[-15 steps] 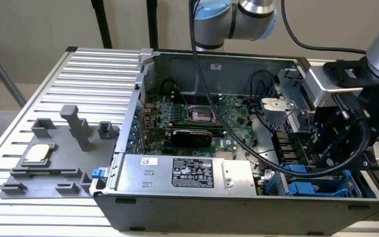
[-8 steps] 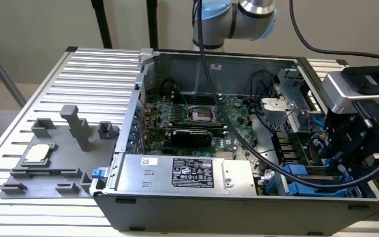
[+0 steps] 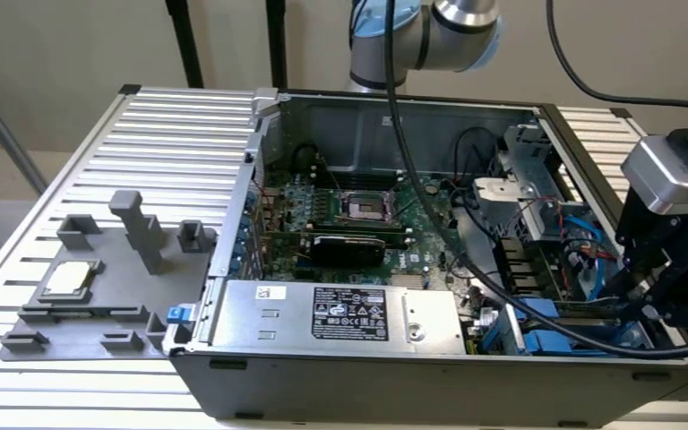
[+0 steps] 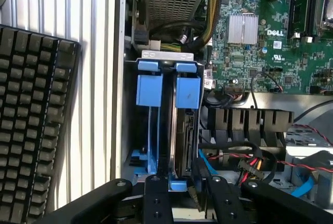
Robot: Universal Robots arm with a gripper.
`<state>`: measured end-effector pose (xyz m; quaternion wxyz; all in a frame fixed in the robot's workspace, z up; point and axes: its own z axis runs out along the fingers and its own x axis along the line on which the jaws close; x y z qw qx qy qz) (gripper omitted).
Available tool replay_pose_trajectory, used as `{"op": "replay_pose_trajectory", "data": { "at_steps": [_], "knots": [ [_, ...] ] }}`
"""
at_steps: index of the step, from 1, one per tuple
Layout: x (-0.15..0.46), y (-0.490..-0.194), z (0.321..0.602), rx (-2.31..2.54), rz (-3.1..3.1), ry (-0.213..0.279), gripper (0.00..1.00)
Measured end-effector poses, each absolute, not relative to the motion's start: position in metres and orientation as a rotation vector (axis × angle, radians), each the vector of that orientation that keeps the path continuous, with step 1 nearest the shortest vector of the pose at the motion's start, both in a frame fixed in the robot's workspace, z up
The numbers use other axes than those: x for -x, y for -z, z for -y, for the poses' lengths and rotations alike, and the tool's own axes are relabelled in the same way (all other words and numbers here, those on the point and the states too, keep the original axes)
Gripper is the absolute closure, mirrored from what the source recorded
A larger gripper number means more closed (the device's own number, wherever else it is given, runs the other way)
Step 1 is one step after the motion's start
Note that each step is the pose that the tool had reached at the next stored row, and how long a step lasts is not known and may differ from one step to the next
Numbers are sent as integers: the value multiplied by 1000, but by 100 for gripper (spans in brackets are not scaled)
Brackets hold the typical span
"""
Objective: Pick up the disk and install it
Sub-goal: 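Insert the first disk wire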
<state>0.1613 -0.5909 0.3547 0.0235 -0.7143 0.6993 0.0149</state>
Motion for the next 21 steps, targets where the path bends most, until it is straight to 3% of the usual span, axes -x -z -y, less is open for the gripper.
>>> {"op": "replay_pose_trajectory", "data": {
  "at_steps": [21],
  "knots": [
    [-173, -353, 590, 2346, -1999, -115, 66]
  ]
}}
